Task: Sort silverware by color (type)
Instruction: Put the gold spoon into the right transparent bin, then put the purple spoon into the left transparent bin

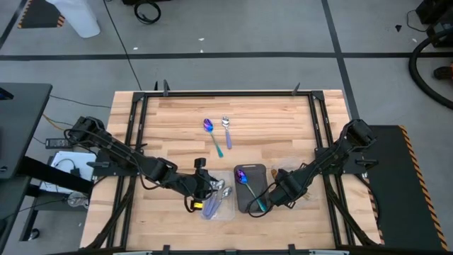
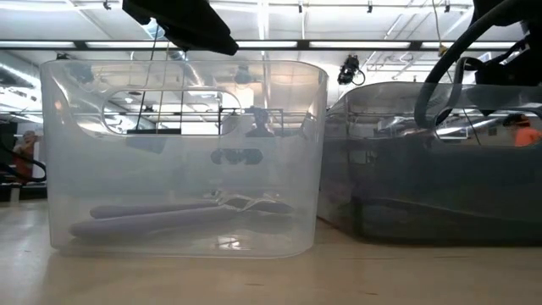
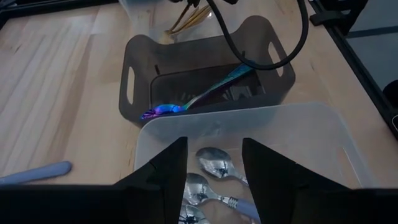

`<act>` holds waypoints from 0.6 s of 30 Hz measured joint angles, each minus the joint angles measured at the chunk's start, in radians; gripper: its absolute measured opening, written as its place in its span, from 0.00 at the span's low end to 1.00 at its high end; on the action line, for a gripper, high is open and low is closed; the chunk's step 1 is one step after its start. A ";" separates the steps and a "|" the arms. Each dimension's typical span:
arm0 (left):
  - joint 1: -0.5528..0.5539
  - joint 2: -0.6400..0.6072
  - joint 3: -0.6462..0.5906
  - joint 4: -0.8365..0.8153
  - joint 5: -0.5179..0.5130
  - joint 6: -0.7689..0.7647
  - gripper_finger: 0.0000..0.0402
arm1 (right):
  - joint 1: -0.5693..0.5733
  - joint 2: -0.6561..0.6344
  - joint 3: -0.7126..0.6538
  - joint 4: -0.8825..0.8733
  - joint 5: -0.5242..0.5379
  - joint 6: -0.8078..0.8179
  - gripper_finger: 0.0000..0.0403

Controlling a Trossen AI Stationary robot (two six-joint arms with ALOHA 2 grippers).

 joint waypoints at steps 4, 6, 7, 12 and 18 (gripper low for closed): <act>0.000 0.000 0.000 -0.002 0.000 0.001 0.40 | 0.000 0.000 0.000 0.000 -0.004 0.001 0.15; 0.000 0.000 0.000 -0.004 0.000 0.000 0.40 | 0.000 0.000 0.000 0.000 -0.010 0.004 0.16; 0.000 0.000 0.000 -0.004 0.000 0.000 0.40 | 0.000 0.000 0.000 0.000 -0.019 0.003 0.16; 0.000 0.000 0.000 -0.004 0.000 0.000 0.40 | 0.000 -0.002 0.005 -0.016 -0.053 -0.002 0.17; 0.000 0.000 0.000 -0.003 0.000 0.000 0.40 | 0.000 -0.002 0.088 -0.110 -0.018 -0.016 0.18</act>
